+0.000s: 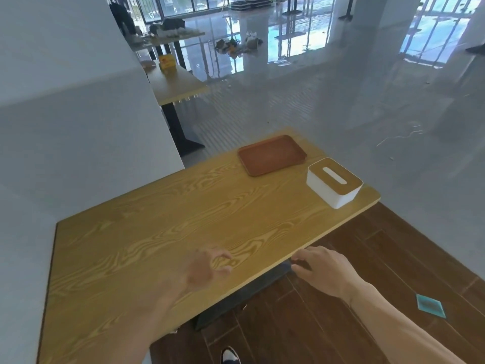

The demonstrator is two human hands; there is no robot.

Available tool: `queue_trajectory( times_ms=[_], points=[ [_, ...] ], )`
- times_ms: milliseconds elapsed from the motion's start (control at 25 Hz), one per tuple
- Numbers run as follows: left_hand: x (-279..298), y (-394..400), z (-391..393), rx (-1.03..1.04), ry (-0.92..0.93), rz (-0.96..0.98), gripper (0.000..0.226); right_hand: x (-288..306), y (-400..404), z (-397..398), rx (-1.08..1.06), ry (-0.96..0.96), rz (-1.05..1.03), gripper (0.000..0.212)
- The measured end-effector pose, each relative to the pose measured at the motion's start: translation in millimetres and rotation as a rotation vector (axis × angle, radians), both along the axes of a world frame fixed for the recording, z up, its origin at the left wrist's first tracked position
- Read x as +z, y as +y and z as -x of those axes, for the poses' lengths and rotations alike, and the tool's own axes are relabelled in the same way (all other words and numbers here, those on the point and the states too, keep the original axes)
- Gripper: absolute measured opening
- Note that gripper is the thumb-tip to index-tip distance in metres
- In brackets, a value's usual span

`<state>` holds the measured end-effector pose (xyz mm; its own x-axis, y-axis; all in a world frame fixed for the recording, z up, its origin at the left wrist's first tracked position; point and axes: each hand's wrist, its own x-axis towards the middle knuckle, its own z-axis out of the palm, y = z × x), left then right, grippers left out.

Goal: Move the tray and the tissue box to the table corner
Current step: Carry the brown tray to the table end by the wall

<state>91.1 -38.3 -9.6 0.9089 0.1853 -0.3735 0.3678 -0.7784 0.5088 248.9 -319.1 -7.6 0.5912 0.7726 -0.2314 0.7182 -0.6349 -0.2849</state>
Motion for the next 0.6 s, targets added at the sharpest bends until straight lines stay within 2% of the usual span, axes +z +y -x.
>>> queue_trajectory(
  times_ms=[280, 600],
  points=[
    [-28, 34, -63, -0.045, 0.067, 0.021, 0.037, -17, 26, -59, -0.044, 0.055, 0.015, 0.038],
    [-47, 109, -162, -0.049, 0.104, 0.028, 0.04, -19, 98, -160, -0.076, 0.076, 0.128, 0.037]
  ],
)
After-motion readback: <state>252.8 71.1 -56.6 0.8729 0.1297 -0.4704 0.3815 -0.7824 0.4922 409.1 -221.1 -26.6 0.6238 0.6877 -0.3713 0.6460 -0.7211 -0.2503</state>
